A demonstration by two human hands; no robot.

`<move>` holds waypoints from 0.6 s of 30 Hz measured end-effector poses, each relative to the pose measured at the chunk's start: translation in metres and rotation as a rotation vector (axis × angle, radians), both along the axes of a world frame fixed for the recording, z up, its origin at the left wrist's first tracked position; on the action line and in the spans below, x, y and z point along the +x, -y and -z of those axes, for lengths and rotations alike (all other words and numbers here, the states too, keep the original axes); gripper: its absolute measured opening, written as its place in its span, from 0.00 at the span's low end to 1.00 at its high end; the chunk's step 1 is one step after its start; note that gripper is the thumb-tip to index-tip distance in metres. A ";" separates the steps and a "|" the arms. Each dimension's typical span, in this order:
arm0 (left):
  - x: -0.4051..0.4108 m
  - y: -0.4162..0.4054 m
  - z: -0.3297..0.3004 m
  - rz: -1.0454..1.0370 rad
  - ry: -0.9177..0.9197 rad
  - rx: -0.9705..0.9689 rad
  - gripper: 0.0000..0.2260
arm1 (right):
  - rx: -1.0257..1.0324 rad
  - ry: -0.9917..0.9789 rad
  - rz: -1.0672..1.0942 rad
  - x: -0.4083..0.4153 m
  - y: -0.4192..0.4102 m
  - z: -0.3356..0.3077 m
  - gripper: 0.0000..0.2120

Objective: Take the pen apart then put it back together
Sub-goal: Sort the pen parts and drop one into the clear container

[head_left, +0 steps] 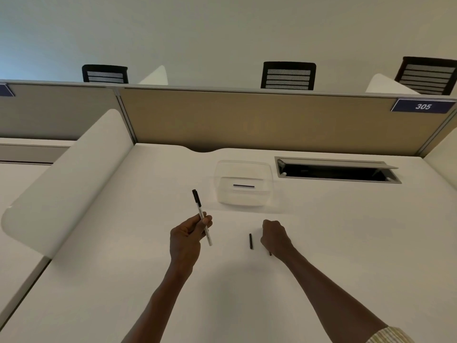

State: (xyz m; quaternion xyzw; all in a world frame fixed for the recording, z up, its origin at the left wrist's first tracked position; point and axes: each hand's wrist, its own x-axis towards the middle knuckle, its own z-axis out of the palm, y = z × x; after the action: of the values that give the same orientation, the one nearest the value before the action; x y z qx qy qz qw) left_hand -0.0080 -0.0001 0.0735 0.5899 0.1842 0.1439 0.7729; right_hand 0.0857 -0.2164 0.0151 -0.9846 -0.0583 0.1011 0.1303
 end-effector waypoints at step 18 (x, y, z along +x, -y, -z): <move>0.003 -0.003 -0.007 -0.012 0.002 -0.102 0.06 | 0.150 -0.004 0.097 -0.006 0.010 -0.020 0.05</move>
State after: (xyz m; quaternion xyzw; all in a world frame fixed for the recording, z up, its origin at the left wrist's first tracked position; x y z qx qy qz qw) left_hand -0.0045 0.0029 0.0801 0.5483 0.1938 0.1396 0.8014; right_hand 0.0793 -0.2267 0.0352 -0.9735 -0.0176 0.0922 0.2085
